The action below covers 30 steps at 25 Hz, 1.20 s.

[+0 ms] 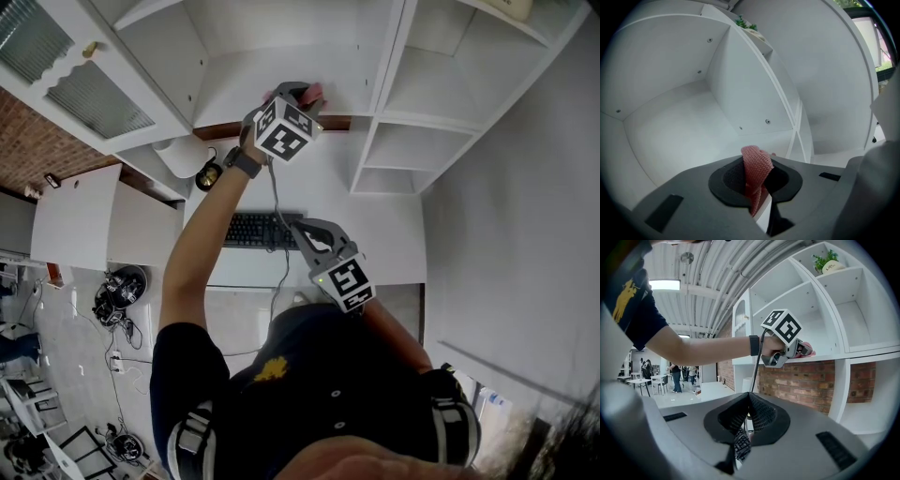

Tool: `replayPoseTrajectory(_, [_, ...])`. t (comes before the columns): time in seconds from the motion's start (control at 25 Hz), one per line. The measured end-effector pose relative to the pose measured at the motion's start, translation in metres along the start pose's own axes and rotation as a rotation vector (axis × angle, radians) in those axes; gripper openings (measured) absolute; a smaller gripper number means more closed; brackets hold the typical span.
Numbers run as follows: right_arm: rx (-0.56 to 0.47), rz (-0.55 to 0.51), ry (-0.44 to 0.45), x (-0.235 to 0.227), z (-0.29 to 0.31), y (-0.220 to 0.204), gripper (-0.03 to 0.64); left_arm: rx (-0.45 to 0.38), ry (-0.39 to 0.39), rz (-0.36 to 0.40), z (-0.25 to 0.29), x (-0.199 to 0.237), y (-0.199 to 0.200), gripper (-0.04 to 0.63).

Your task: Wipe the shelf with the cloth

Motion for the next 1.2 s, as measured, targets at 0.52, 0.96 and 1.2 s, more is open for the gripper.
replayPoseTrajectory(0.52, [-0.005,-0.019,0.028,0.002,0.004,0.003,0.005,0.078,0.064,-0.015,-0.015,0.021,-0.026,0.067])
replayPoseTrajectory(0.96, [-0.007,-0.015,0.044,0.001,0.008,0.001,0.005,0.121,0.137,-0.042,-0.034,0.036,-0.049,0.067])
replayPoseTrajectory(1.2, [-0.009,-0.019,0.086,0.010,0.014,0.002,0.005,0.176,0.223,-0.111,-0.066,0.062,-0.084,0.067])
Point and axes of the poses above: the fingertips, and each gripper's own axes: z forward along the fingers, x to its left, y out of its top, the point moved 10 cm from there along -z, backward along the fingers, and after that the axes turned 7 degrees about -y, right-handed, at the moved point
